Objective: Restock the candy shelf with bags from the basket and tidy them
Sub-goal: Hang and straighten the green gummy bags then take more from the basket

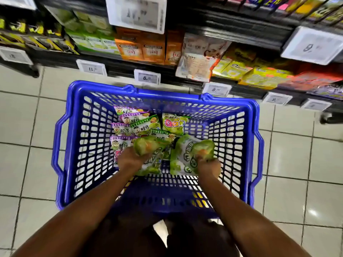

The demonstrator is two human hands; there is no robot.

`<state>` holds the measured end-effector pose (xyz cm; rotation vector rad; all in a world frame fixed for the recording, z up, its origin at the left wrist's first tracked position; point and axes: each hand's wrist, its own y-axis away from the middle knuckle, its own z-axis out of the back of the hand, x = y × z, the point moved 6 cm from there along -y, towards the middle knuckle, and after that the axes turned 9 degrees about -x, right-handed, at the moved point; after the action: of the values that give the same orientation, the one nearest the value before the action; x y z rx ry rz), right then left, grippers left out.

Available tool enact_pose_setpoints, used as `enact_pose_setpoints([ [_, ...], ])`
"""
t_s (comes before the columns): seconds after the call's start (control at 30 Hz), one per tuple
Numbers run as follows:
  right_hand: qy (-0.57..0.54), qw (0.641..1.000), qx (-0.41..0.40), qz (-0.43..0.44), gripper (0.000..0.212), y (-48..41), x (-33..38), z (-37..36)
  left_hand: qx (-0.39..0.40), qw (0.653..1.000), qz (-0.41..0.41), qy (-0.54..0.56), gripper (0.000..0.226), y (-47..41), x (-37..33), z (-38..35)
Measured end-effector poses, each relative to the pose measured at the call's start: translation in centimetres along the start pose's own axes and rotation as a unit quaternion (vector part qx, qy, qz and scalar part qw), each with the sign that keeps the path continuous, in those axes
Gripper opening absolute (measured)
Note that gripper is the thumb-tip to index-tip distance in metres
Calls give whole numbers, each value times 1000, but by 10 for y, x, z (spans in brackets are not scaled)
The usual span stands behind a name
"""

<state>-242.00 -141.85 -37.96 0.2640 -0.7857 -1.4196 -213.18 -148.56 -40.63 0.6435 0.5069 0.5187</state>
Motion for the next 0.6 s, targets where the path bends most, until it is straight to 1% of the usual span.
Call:
enact_pose_setpoints([
  [0.03,-23,999,-17,22,20,5,10,5,6,1000,0,-5,64,10,-6,8],
  [0.07,-79,996,-18,38,22,16,24,17,19,1000,2,25,59,25,-15,18],
  [0.17,-186,978,14,97,13,56,71,63,40,979,1,201,32,67,-44,64],
  [0.23,-248,961,53,109,11,86,98,108,48,965,-5,258,29,101,-75,111],
  [0.3,-310,939,111,96,17,127,132,156,37,955,-20,294,22,139,-115,161],
  [0.37,-345,918,154,124,27,169,173,213,29,938,-50,341,24,183,-163,221],
  [0.47,-372,894,167,189,40,234,244,307,32,913,-90,396,24,253,-230,316],
  [0.5,-389,883,165,204,40,256,268,341,37,906,-108,408,23,280,-256,351],
  [0.6,-431,849,161,261,21,329,331,432,55,884,-141,442,18,348,-308,433],
])
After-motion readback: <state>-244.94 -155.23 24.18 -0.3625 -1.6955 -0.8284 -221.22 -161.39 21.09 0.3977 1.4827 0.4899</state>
